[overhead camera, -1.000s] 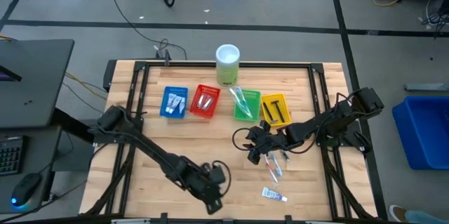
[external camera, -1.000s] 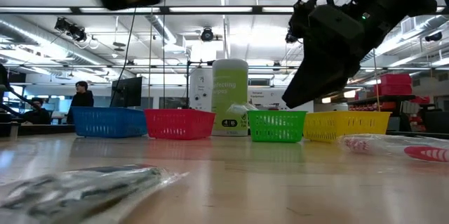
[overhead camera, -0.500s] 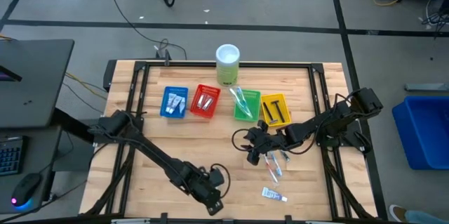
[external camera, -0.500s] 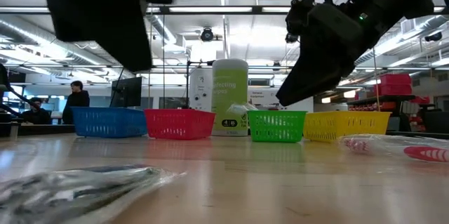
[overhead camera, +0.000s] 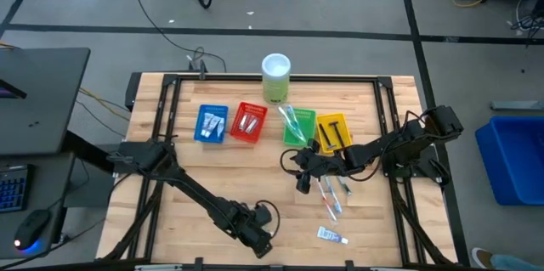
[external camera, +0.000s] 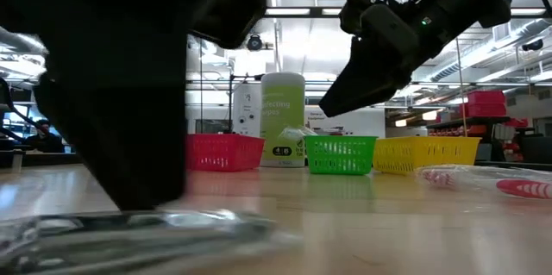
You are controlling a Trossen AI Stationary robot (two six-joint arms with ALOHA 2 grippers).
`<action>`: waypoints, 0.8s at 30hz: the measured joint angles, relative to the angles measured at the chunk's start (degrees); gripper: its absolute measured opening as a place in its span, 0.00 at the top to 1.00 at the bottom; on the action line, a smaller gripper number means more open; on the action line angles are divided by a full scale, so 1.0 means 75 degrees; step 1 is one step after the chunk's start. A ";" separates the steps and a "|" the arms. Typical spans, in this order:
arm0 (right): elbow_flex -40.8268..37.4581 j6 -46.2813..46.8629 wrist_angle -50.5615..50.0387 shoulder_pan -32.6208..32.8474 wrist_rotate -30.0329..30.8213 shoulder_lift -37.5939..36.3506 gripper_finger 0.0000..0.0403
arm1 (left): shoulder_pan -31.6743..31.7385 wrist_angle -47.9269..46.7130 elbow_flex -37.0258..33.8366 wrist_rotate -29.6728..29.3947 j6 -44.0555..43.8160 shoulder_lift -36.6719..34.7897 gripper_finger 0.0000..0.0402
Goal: Pick & Place Travel size toiletries
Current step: Put the silver nail cutter into the red basket
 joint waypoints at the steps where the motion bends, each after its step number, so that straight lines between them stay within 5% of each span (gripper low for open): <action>1: 0.0003 -0.0027 0.0004 -0.0027 -0.0001 0.0000 0.45 | 0.0017 0.0162 0.0035 0.0054 0.0022 0.0076 0.43; 6: 0.0000 -0.0103 -0.0023 -0.0199 -0.0004 0.0000 0.45 | 0.0031 -0.0167 0.0071 0.0041 0.0112 0.0160 0.43; 12: 0.0000 -0.0099 -0.0013 -0.0346 -0.0499 0.0000 0.48 | 0.0023 -0.0004 0.0101 0.0094 0.1600 0.0155 0.46; 18: 0.0000 0.0005 -0.0051 -0.0358 -0.0605 0.0000 0.50 | 0.0043 -0.1034 0.0852 0.0100 0.1576 0.0233 0.49; 24: 0.0000 0.0015 -0.0116 -0.0335 -0.0612 0.0000 0.52 | -0.0115 -0.0514 0.1039 -0.0072 0.1574 0.0217 0.51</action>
